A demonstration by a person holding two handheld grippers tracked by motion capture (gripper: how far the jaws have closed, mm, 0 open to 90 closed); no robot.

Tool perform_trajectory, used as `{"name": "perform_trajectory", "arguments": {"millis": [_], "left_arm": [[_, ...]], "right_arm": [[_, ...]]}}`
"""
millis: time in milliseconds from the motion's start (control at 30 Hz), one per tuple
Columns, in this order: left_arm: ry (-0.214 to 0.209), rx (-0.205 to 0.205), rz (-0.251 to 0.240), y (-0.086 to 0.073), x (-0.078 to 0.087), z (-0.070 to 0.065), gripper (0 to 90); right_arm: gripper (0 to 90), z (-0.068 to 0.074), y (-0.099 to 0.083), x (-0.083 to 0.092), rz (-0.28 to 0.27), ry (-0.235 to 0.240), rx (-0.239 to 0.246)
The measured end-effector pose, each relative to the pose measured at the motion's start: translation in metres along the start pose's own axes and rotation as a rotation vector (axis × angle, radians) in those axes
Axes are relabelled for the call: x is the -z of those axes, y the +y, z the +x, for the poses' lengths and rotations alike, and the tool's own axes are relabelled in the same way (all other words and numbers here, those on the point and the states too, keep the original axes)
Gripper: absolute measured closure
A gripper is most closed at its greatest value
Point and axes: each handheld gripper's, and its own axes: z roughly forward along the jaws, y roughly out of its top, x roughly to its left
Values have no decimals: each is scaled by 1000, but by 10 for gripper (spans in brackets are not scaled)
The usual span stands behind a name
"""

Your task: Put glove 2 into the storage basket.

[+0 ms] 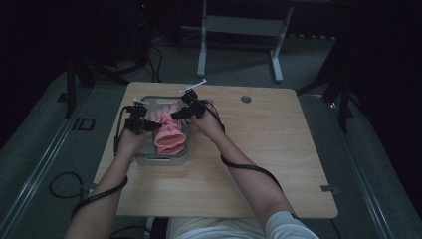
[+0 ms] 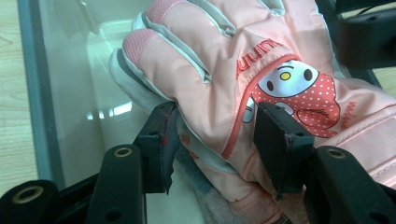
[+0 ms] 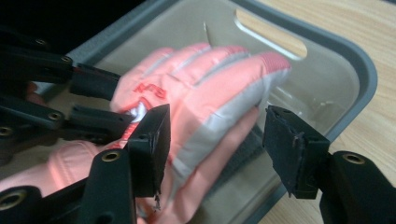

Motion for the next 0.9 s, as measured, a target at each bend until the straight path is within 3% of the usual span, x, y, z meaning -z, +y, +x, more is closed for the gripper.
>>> {"name": "perform_trajectory", "arguments": {"millis": [233, 333, 567, 900], "left_arm": [[15, -8, -41, 3, 9, -1, 449], [30, -30, -58, 5, 15, -3, 436], [2, -29, -89, 9, 22, -8, 436], [-17, -68, -120, 14, 32, -23, 436]], "right_arm": [[436, 6, 1, 9, -24, 22, 19], [443, 5, 2, 13, -33, 32, 15], [447, 3, -2, 16, -46, 51, -1], [445, 0, -6, 30, -61, 56, 1]]}}
